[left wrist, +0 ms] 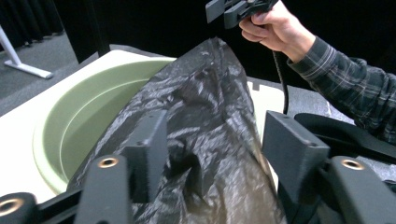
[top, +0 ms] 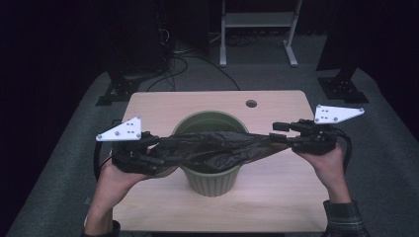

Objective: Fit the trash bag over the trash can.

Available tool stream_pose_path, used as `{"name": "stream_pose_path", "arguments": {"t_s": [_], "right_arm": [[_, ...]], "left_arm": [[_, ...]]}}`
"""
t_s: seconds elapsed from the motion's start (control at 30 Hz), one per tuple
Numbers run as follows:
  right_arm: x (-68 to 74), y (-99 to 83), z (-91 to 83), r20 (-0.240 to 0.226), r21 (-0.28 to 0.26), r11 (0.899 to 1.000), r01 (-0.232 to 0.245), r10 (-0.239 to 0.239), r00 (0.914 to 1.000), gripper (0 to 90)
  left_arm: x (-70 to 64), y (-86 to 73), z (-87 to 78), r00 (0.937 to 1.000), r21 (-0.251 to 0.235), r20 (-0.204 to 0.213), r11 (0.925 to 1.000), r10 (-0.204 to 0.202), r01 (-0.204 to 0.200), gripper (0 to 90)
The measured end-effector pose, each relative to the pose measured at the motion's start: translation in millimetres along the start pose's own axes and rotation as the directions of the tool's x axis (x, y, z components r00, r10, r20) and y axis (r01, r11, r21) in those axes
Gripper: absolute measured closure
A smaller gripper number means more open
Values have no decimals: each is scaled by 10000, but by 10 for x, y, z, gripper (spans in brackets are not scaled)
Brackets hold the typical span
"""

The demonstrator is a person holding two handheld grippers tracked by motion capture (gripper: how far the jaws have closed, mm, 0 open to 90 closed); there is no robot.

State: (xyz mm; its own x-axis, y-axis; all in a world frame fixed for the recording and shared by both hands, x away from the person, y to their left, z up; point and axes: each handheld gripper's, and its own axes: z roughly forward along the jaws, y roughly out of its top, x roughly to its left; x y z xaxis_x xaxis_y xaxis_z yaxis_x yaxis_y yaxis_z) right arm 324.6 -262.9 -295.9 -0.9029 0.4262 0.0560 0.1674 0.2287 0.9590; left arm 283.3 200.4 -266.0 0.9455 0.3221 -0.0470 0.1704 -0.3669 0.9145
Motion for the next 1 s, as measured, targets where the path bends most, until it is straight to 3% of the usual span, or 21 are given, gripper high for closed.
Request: {"name": "stream_pose_path", "arguments": {"t_s": [0.33,0.57,0.83,0.93,1.0], "right_arm": [[84,111,179,-424,36,9996,269,-267,9987,577],[167,234,380,-814,228,9976,654,-634,9947,573],[136,215,576,-987,647,9955,688,-622,9932,540],[106,199,617,-772,816,9941,710,-647,9949,659],[76,188,636,-607,893,9933,728,-675,9959,800]], "left_arm": [[109,10,-17,9996,264,-250,9995,163,-157,897],[205,20,-31,9981,87,-620,10000,-22,28,900],[296,93,-79,9963,-135,-854,9999,-78,67,900],[320,111,-84,9958,-143,-913,9999,-43,30,900],[349,119,-86,9947,-187,-1027,9998,-39,20,900]]}}
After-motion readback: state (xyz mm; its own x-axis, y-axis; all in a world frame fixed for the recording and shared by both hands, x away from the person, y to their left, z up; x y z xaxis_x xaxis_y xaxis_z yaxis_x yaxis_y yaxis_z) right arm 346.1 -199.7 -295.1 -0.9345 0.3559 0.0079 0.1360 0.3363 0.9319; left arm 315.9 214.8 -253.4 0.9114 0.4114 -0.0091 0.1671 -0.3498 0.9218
